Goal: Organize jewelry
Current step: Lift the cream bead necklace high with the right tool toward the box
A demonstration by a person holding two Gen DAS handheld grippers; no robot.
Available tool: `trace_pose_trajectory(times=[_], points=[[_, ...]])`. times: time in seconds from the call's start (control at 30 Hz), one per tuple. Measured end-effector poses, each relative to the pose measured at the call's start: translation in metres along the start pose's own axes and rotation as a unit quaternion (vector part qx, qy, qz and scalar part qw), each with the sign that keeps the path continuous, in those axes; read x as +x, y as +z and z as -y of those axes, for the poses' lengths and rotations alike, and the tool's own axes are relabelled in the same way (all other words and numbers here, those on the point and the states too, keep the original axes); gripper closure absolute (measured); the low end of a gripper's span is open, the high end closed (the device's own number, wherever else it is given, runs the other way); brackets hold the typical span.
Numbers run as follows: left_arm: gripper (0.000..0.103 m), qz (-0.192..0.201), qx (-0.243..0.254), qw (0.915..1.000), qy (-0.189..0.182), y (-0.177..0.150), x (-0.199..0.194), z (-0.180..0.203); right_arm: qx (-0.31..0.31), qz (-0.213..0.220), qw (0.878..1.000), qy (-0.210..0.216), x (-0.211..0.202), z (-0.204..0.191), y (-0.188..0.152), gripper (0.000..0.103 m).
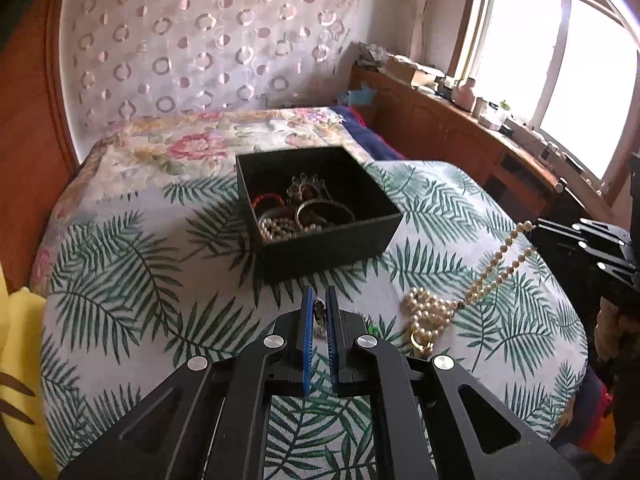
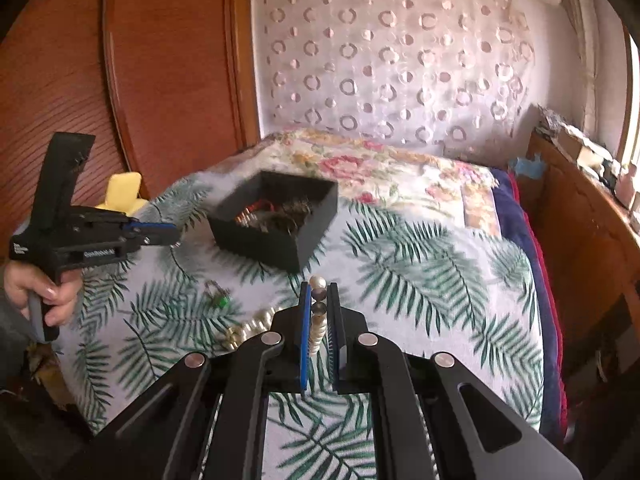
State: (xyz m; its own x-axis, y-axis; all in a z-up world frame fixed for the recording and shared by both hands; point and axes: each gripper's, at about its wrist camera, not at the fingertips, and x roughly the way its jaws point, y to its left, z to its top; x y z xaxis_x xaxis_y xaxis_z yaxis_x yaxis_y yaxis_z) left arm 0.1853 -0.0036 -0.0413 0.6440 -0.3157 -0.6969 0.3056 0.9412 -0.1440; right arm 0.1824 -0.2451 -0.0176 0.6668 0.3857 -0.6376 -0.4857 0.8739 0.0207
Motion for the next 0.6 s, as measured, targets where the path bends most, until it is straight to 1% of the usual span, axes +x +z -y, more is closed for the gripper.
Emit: trace_pose_trajectory(times=[0.37, 0.6], points=[[0.098, 0.039, 0.026, 0.9989, 0.005, 0.041, -0.016, 0.011, -0.044, 0.074, 0.996, 0.015, -0.032, -0.019, 0.065, 0.094], [0.098, 0.047, 0.029, 0.9984, 0.003, 0.055, -0.017, 0.011, -0.06, 0.108, 0.992, 0.015, -0.045, -0.021, 0.1, 0.094]])
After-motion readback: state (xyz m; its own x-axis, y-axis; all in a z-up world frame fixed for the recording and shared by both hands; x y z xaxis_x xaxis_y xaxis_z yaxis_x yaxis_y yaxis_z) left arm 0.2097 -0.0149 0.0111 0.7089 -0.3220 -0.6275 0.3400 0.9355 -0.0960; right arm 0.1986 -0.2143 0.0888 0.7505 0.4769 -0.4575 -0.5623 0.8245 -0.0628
